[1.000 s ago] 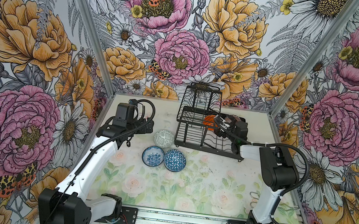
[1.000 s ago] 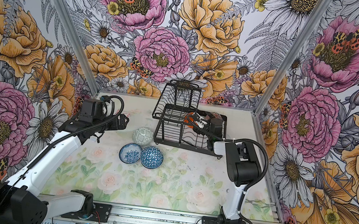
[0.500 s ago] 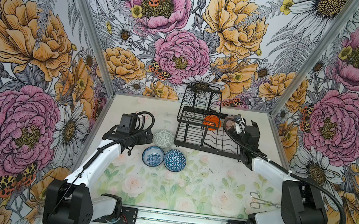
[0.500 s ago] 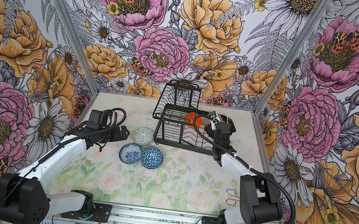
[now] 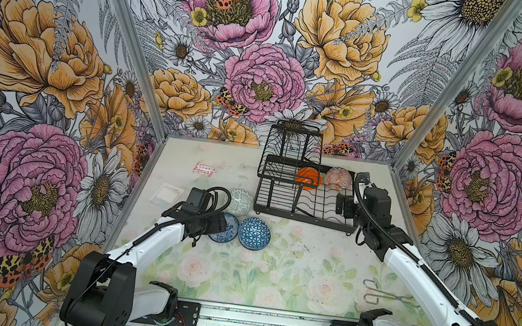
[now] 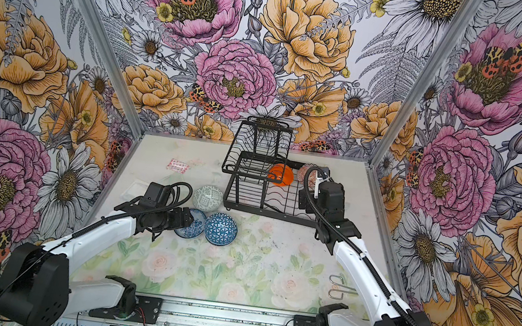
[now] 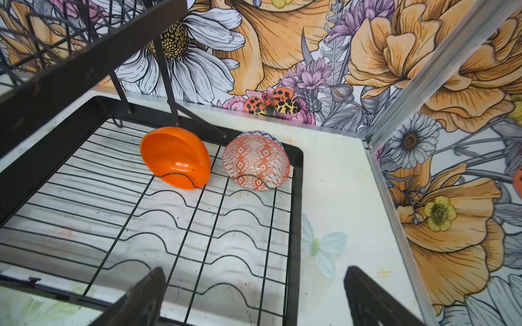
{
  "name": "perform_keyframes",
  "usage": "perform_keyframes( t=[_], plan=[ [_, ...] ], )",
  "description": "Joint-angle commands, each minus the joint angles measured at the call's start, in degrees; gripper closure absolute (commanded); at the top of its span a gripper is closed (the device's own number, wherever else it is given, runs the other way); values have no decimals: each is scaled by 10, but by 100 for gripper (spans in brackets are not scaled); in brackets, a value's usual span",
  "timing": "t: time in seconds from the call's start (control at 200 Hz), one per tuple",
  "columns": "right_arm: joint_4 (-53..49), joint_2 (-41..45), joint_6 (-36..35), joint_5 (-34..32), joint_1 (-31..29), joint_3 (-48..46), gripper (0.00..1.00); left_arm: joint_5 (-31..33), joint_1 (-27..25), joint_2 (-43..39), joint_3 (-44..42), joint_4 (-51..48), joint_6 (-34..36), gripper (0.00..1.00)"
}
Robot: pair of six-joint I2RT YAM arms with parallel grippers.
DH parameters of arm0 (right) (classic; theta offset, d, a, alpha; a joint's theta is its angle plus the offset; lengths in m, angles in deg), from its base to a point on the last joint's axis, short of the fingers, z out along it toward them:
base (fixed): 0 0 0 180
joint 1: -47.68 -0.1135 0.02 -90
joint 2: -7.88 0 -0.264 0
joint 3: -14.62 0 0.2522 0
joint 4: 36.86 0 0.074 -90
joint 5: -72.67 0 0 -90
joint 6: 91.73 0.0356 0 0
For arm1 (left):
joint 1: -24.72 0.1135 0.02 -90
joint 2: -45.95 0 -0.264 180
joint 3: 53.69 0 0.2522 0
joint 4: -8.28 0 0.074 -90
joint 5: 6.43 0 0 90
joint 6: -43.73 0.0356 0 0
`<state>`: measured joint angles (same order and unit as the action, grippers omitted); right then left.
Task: Load the bowls into the dish rack
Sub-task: 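Grasp the blue floral bowl with the left gripper and lift it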
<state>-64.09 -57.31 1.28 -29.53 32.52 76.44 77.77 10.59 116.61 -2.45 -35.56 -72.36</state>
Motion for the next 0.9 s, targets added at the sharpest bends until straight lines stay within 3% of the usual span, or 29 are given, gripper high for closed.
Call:
perform_keyframes(
  t=[0.0,0.58,0.681,0.896],
  plan=[
    [-49,10,33,41,-9,14,1,16,-2,14,-19,42,-19,22],
    [-96,9,53,137,-12,67,1,20,35,18,-33,60,-31,100],
    [-111,14,54,158,-12,82,1,41,43,-14,-24,33,-18,100],
    [-143,21,66,228,-12,126,1,151,31,-135,38,-62,-1,100]
  ],
)
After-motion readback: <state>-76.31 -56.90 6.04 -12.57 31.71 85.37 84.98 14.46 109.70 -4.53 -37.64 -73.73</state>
